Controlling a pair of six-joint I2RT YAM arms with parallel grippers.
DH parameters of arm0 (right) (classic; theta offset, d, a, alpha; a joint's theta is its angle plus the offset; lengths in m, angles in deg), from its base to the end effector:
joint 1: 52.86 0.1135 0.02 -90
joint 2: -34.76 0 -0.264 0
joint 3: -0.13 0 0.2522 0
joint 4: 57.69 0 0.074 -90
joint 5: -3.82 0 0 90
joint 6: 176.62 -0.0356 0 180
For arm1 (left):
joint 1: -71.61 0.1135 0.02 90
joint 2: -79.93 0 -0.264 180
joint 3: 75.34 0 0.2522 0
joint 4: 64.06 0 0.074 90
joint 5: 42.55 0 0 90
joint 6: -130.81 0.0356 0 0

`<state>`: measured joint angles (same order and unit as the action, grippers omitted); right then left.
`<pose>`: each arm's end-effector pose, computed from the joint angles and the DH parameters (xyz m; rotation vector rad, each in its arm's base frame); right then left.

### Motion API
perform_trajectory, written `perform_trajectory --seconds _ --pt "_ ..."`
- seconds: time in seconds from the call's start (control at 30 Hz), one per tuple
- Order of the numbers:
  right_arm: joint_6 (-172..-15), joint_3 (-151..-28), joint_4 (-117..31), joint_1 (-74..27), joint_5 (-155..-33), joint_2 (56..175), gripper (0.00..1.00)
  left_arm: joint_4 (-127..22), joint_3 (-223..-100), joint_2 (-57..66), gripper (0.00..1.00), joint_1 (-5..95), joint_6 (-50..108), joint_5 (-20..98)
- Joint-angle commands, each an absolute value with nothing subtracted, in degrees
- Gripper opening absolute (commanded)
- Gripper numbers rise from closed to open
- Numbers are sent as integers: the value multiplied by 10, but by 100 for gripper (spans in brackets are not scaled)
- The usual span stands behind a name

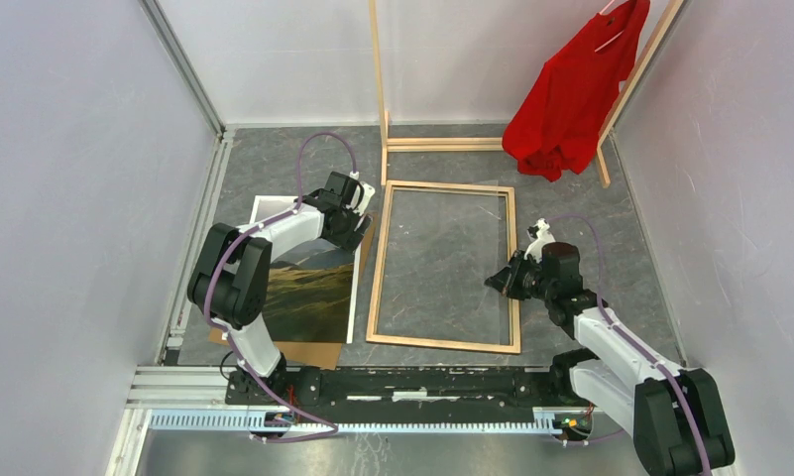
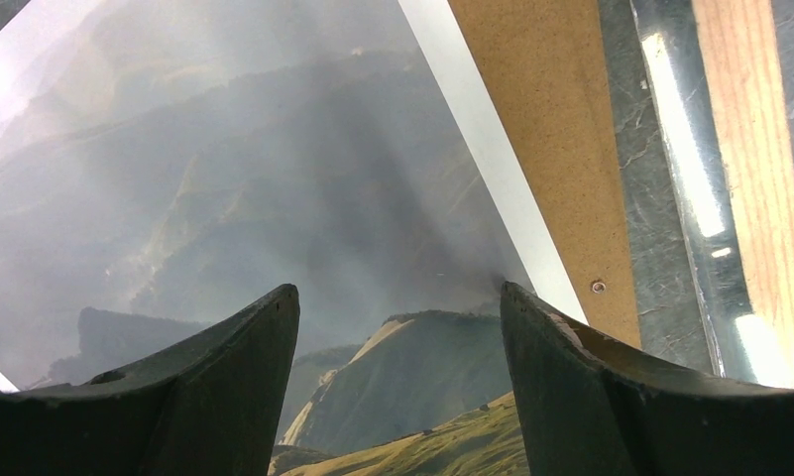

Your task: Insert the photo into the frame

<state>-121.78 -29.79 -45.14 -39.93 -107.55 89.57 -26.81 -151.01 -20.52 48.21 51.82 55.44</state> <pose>0.1742 0.0533 0.1580 0.2336 2.3031 0.8609 0.3214 -0.1337 0.1709 0.7369 2.5352 0.1123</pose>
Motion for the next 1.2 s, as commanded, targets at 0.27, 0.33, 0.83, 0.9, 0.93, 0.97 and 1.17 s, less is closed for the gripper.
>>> perform_trajectory --seconds 0.27,0.33,0.83,0.9,0.93,0.97,1.17 --pt "-1180 -325 -402 -412 -1040 870 4 -263 -1522 -187 80 479 539 545" --pt "-1181 -323 -404 -415 -1040 867 4 -263 -1523 -187 81 479 539 545" --pt "-1169 -327 -388 -434 -1044 860 4 -262 -1513 -178 79 479 552 552" --pt "-1169 -326 -388 -435 -1044 858 4 -262 -1514 -176 79 479 551 551" --pt "-1169 -328 -388 -436 -1045 858 3 -262 -1514 -176 79 478 551 550" --pt "-1168 -329 -388 -437 -1046 859 3 -261 -1515 -176 79 479 550 550" --pt "-1162 -343 -392 -440 -1064 864 4 -261 -1516 -180 79 479 548 547"
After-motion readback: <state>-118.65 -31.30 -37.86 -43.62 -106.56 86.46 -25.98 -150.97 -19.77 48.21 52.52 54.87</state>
